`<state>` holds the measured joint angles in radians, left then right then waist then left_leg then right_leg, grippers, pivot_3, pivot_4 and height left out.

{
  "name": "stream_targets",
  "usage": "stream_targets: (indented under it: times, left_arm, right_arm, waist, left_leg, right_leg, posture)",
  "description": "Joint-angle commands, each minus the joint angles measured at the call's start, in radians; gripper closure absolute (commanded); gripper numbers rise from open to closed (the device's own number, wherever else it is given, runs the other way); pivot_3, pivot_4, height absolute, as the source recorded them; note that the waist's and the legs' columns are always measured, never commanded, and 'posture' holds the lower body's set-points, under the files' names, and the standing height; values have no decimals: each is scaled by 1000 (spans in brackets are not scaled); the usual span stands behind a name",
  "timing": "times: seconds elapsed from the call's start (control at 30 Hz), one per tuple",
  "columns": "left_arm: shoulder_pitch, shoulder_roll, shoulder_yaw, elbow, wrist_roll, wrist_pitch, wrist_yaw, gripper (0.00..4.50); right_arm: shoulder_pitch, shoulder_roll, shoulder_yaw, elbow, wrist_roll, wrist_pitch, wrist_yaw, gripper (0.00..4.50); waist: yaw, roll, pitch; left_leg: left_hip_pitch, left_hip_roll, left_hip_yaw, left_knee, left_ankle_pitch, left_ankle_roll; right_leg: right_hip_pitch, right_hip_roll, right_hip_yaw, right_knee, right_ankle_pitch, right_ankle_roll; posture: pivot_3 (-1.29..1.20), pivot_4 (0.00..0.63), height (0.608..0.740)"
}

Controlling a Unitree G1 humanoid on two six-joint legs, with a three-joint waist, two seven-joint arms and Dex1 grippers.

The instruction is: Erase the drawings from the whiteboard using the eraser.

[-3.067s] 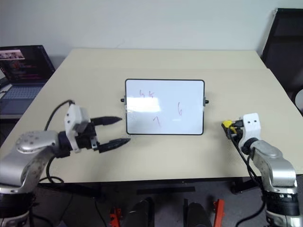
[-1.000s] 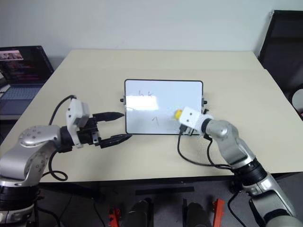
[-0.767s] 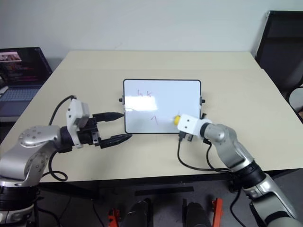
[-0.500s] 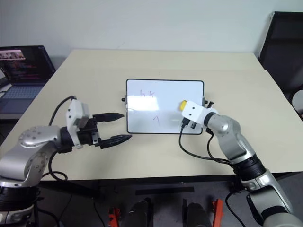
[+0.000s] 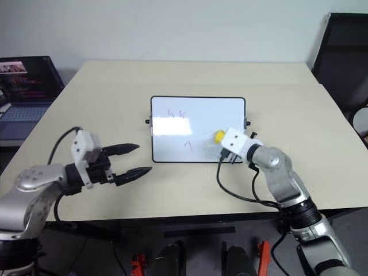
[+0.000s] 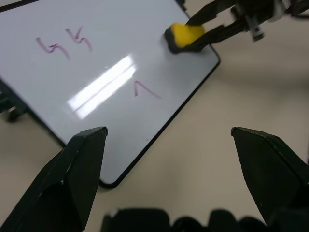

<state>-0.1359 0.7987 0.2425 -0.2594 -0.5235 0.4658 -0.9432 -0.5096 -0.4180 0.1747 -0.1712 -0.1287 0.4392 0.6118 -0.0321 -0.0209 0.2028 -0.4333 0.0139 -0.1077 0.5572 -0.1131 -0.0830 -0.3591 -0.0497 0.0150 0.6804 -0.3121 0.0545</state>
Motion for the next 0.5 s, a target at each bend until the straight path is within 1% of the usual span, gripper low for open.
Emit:
stream_targets:
  times: [0.03,0.17,0.23,0.3,0.37,0.5]
  left_arm:
    - [25,-22,71,-15,31,-65,67,0]
    - [74,-46,106,-24,37,-79,108,0]
    - [106,-46,113,-37,31,-78,107,0]
    - [128,-42,118,-47,26,-77,104,0]
    - [141,-33,118,-51,28,-79,98,0]
    - [141,-29,117,-44,30,-82,97,0]
  right_arm:
    - [56,-9,-123,-163,155,64,52,3530]
    - [164,-117,-125,-289,247,118,168,3530]
    - [205,-159,-108,-322,257,116,192,3530]
    - [231,-197,-77,-328,228,93,196,3530]
    - [237,-207,-40,-311,192,62,179,3530]
    - [197,-157,41,-255,138,21,126,3531]
  waist:
    - [3,0,0]
    - [7,0,0]
    - [4,0,0]
    - [-1,0,0]
    - [-1,0,0]
    - [0,0,0]
  left_leg:
    - [0,0,0,-1,0,0]
    - [-1,-1,0,-1,-1,-1]
    - [-1,-1,0,0,-1,-1]
    - [-1,-1,0,0,-1,-1]
    - [0,0,1,0,-1,-1]
    - [0,0,1,1,-1,-1]
  right_leg:
    - [0,0,0,0,0,0]
    - [0,-2,-1,-1,-1,0]
    - [0,-2,0,-1,-4,2]
    - [0,-2,0,-1,-7,-2]
    - [0,-2,0,0,-7,-3]
    - [-1,-2,0,0,-7,-3]
  posture:
    - [0,150,740]
    - [0,150,740]
    - [0,150,740]
    - [0,150,740]
    - [0,150,740]
    - [0,150,740]
